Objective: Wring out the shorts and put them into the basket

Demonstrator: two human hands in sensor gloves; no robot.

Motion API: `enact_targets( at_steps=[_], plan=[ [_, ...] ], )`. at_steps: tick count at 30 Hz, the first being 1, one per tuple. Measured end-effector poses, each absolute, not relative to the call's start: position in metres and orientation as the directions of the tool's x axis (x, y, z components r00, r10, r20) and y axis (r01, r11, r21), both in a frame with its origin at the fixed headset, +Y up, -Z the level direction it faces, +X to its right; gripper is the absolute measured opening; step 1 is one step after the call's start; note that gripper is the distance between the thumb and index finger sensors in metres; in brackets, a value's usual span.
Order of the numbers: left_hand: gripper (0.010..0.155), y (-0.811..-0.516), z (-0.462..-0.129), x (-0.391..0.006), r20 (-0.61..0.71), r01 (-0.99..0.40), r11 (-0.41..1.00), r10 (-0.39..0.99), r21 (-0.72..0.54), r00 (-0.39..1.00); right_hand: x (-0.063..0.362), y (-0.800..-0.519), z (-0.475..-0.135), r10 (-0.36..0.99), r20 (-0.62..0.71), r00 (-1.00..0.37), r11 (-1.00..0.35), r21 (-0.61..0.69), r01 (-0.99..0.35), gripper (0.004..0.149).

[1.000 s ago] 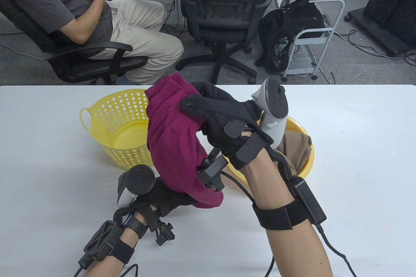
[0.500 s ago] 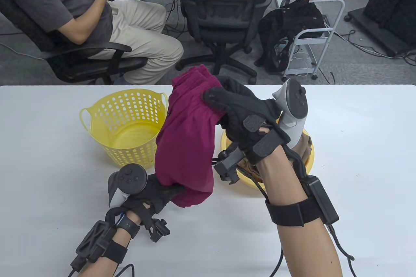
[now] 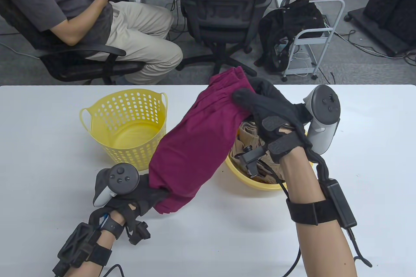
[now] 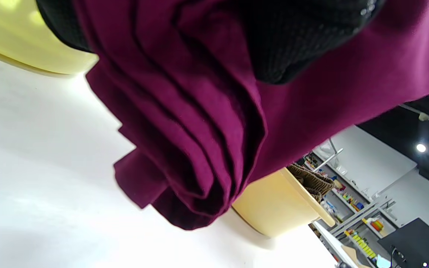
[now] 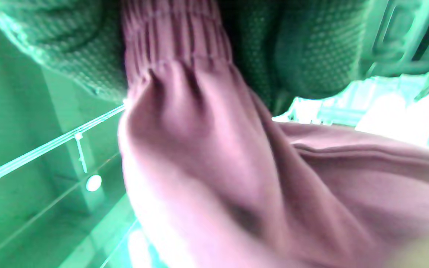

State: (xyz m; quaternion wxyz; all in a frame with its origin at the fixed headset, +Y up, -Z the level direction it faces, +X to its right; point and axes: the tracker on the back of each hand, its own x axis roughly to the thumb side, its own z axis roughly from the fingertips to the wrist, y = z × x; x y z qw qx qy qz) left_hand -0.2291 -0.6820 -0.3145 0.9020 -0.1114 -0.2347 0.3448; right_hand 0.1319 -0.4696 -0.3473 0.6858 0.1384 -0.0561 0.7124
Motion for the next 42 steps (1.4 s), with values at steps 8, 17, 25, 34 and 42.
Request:
enact_targets(
  at_steps=[8,17,25,34,42],
  plan=[
    [0.033,-0.671,-0.312,-0.240,0.343,-0.516,0.775,0.627,-0.364,0.700,0.145,-0.483,-0.345,0.914,0.270,-0.303,-0.301,-0.048,-0.952,0.065],
    [0.039,-0.642,-0.307,-0.246,0.372,-0.428,0.846,0.527,-0.320,0.764,0.147,-0.503,-0.338,0.774,0.250,-0.581,-0.548,-0.195,-0.814,0.065],
    [0.054,-0.605,-0.297,-0.235,0.413,-0.426,0.880,0.475,-0.210,0.777,0.136,-0.517,-0.333,0.649,0.248,-0.719,-0.666,-0.273,-0.695,0.064],
    [0.063,-0.582,-0.299,-0.216,0.384,-0.591,0.794,0.595,-0.144,0.706,0.112,-0.533,-0.328,0.524,0.269,-0.808,-0.758,-0.287,-0.586,0.064],
    [0.066,-0.581,-0.302,-0.195,0.377,-0.663,0.740,0.651,-0.118,0.659,0.092,-0.548,-0.326,0.501,0.283,-0.818,-0.783,-0.253,-0.568,0.064]
  ],
)
